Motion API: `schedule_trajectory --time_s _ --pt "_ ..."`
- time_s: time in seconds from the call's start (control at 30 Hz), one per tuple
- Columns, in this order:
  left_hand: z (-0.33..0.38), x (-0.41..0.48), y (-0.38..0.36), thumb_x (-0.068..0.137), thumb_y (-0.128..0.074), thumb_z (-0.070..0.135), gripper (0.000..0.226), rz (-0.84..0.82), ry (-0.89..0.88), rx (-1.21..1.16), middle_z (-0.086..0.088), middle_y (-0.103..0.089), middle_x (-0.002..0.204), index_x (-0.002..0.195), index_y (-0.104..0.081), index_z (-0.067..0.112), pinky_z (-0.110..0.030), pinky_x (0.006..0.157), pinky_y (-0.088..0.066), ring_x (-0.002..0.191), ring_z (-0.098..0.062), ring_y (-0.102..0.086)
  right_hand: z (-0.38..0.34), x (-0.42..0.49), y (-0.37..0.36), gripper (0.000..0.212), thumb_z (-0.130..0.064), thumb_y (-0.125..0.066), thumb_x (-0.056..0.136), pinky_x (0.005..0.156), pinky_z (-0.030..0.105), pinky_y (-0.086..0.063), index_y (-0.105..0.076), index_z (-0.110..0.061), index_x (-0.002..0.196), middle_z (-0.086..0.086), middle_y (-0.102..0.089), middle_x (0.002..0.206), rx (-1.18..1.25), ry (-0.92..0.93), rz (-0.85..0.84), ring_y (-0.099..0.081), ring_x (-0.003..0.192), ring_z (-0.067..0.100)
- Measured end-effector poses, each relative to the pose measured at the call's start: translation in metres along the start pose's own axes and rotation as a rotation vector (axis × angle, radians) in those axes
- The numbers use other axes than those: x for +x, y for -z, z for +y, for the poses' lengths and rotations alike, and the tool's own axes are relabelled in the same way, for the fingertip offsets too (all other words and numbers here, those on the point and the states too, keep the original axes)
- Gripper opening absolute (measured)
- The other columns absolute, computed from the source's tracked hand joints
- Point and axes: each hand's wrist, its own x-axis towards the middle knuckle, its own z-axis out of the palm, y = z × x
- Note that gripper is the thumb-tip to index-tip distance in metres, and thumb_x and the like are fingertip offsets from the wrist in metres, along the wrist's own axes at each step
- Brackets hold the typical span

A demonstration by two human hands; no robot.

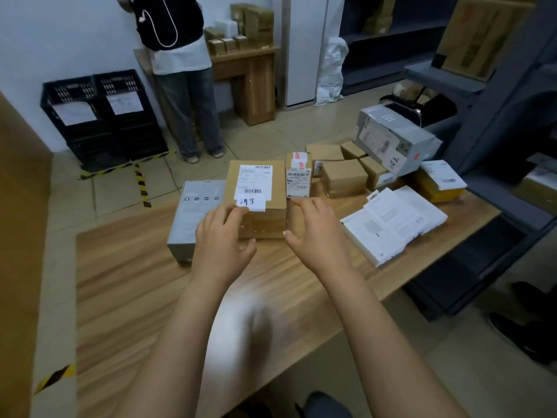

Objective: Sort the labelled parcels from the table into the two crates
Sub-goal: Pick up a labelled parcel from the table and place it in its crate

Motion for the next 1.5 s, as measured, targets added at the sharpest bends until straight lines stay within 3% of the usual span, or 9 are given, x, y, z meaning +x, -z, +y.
schedule_trajectory --time_s 0.37,0.57,0.67,0.8,1.03,1.17,1.3,1.4,1.5 --pt "-0.065 0.095 -0.061 0.076 -0.077 0.035 0.083 -0.238 0.257 0.033 -0.004 -0.036 0.148 0.145 -0.033 0.019 -0.038 0.112 -0.022 0.138 -0.023 -0.026 0.038 0.127 -0.067 0.080 -0.030 -0.077 0.078 0.106 0.034 -0.035 -0.034 -0.019 0.145 0.005 -0.039 0.141 0.012 -0.087 -0.290 -0.038 0.132 0.024" --pt "-0.102 0.129 -0.096 0.062 -0.086 0.042 0.125 -0.389 0.360 -0.007 -0.006 -0.023 0.156 0.154 -0.007 0.013 -0.038 0.116 -0.020 0.142 -0.024 -0.018 0.070 0.177 -0.101 0.124 -0.030 -0.090 0.064 0.114 0.034 -0.028 -0.007 -0.011 0.155 0.008 -0.023 0.157 0.126 -0.198 -0.474 -0.027 0.143 0.027" --pt "-0.108 0.134 -0.105 0.060 -0.089 0.039 0.124 -0.400 0.367 -0.061 -0.007 -0.026 0.155 0.153 -0.011 0.011 -0.034 0.114 -0.018 0.141 -0.023 -0.019 0.077 0.184 -0.115 0.129 -0.028 -0.093 0.055 0.112 0.033 -0.034 -0.012 -0.011 0.154 0.008 -0.032 0.153 0.210 -0.242 -0.515 -0.035 0.139 0.024" --pt "-0.108 0.135 -0.116 0.058 -0.091 0.027 0.115 -0.318 0.394 -0.174 -0.009 -0.036 0.148 0.149 -0.024 0.011 -0.031 0.109 -0.023 0.136 -0.024 -0.026 0.083 0.186 -0.131 0.117 -0.017 -0.094 0.051 0.094 0.019 -0.039 -0.026 -0.017 0.146 0.001 -0.051 0.137 0.311 -0.259 -0.488 -0.050 0.125 0.016" --pt "-0.100 0.108 -0.104 0.057 -0.091 0.013 0.108 -0.191 0.387 -0.374 0.000 -0.036 0.140 0.146 -0.030 0.014 -0.013 0.104 -0.021 0.132 -0.011 -0.032 0.075 0.158 -0.118 0.123 -0.025 -0.094 0.043 0.104 0.036 -0.045 -0.027 -0.024 0.146 -0.006 -0.054 0.136 0.416 -0.278 -0.430 -0.052 0.124 0.013" --pt "-0.094 0.087 -0.086 0.056 -0.091 0.012 0.106 -0.143 0.341 -0.408 0.006 -0.035 0.133 0.144 -0.031 0.015 -0.020 0.106 -0.027 0.129 -0.009 -0.034 0.063 0.129 -0.101 0.134 -0.024 -0.094 0.044 0.106 0.035 -0.043 -0.016 -0.028 0.153 -0.007 -0.051 0.140 0.476 -0.279 -0.379 -0.051 0.126 0.012" --pt "-0.086 0.066 -0.063 0.056 -0.090 0.014 0.105 -0.096 0.274 -0.450 0.008 -0.037 0.130 0.144 -0.032 0.017 -0.028 0.111 -0.032 0.128 -0.008 -0.035 0.052 0.099 -0.079 0.128 -0.011 -0.091 0.056 0.092 0.025 -0.044 -0.012 -0.034 0.154 -0.021 -0.052 0.123 0.536 -0.226 -0.293 -0.053 0.116 0.007" --pt "-0.074 0.052 -0.043 0.058 -0.091 0.018 0.115 -0.081 0.231 -0.474 0.008 -0.032 0.132 0.151 -0.024 0.017 0.002 0.100 -0.020 0.118 0.014 -0.030 0.042 0.076 -0.064 0.126 -0.012 -0.089 0.056 0.095 0.028 -0.047 -0.013 -0.037 0.152 -0.033 -0.050 0.121 0.602 -0.172 -0.221 -0.053 0.115 0.001" --pt "-0.062 0.041 -0.022 0.058 -0.092 0.018 0.115 -0.006 0.186 -0.530 0.009 -0.031 0.129 0.150 -0.025 0.018 0.007 0.092 -0.023 0.108 0.031 -0.030 0.030 0.058 -0.047 0.123 -0.010 -0.086 0.059 0.099 0.033 -0.049 -0.011 -0.040 0.153 -0.037 -0.051 0.125 0.673 -0.128 -0.176 -0.055 0.115 -0.004"
